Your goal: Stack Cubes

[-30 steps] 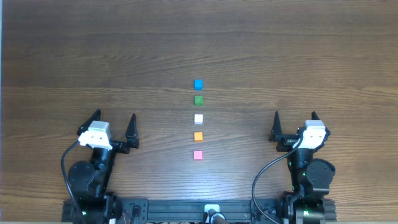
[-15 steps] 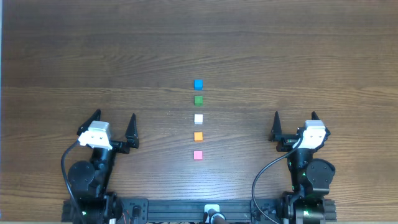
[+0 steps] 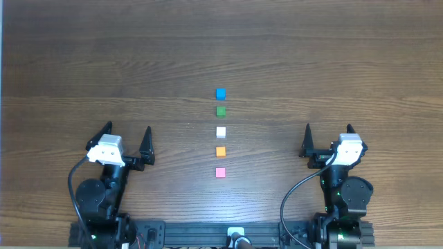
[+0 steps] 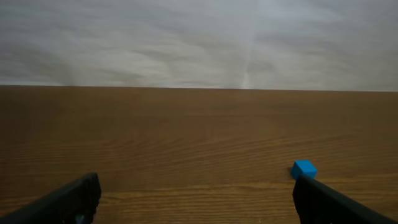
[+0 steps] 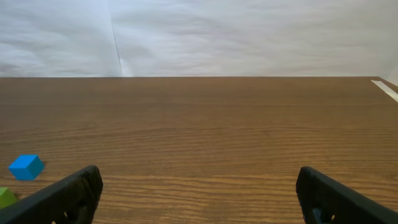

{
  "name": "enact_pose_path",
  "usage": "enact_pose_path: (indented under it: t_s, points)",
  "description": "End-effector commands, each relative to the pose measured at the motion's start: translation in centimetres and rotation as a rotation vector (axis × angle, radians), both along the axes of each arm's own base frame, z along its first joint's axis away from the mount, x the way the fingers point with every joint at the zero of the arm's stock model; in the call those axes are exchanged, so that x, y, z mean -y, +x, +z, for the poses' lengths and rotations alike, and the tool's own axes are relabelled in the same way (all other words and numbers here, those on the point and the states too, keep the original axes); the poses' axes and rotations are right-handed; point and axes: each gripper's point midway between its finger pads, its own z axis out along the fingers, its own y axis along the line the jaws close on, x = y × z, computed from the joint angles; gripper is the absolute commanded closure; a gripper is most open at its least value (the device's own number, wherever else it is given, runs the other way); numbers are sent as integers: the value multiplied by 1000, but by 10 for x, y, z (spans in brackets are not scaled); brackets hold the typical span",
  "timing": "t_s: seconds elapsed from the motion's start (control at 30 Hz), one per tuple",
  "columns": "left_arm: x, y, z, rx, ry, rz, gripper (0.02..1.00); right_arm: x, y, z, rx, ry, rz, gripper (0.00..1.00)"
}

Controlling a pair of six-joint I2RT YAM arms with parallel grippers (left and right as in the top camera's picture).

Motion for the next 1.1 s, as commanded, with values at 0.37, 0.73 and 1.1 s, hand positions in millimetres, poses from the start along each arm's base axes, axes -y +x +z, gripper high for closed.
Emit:
enact_pose_path:
  t_s: [0.37,0.73,1.1]
  points:
    - [0,0,-1,3,10,-6,20,0,0,-1,0,-2,-3,9]
    - [65,-19,57,5,-133,-349,20,0,0,-1,0,-2,-3,7]
    - [141,-12,106,-593,-287,-530,25,0,0,-1,0,-2,-3,9]
